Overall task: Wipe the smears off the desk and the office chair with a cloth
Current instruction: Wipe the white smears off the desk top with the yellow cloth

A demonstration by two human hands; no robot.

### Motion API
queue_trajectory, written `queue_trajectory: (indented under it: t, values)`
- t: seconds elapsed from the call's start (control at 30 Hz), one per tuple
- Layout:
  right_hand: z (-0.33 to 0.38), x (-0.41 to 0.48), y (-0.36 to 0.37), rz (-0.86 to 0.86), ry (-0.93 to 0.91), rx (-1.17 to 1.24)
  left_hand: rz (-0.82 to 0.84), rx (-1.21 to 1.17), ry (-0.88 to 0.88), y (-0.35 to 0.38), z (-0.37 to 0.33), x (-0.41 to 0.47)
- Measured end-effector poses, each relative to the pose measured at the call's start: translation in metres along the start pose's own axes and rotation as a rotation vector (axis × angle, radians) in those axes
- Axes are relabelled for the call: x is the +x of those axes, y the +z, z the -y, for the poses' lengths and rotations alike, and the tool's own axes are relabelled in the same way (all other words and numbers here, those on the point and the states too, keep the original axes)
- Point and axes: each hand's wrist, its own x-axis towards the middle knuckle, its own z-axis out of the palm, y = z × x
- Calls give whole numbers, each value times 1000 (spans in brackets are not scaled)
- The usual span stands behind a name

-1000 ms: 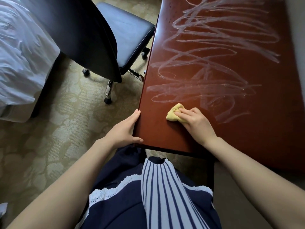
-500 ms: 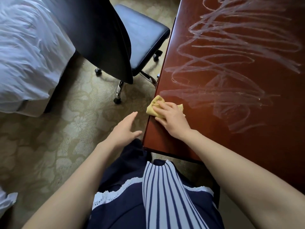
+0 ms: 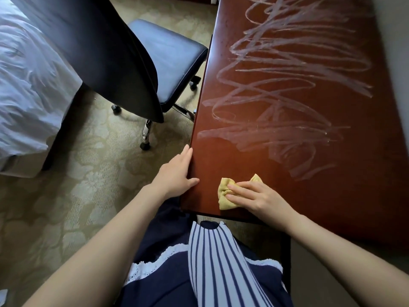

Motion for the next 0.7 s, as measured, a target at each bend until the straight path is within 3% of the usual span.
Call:
queue_trajectory:
  t: [0.17, 0.57, 0.7]
  values:
    - [-19, 11, 0, -10, 120, -72, 59, 121, -14, 10, -1, 1]
    - [-49, 125, 6, -81, 550, 58, 99, 149, 8, 5, 3, 2]
    - [-46, 152, 13, -82, 587, 80, 108, 154, 9, 4, 7, 3]
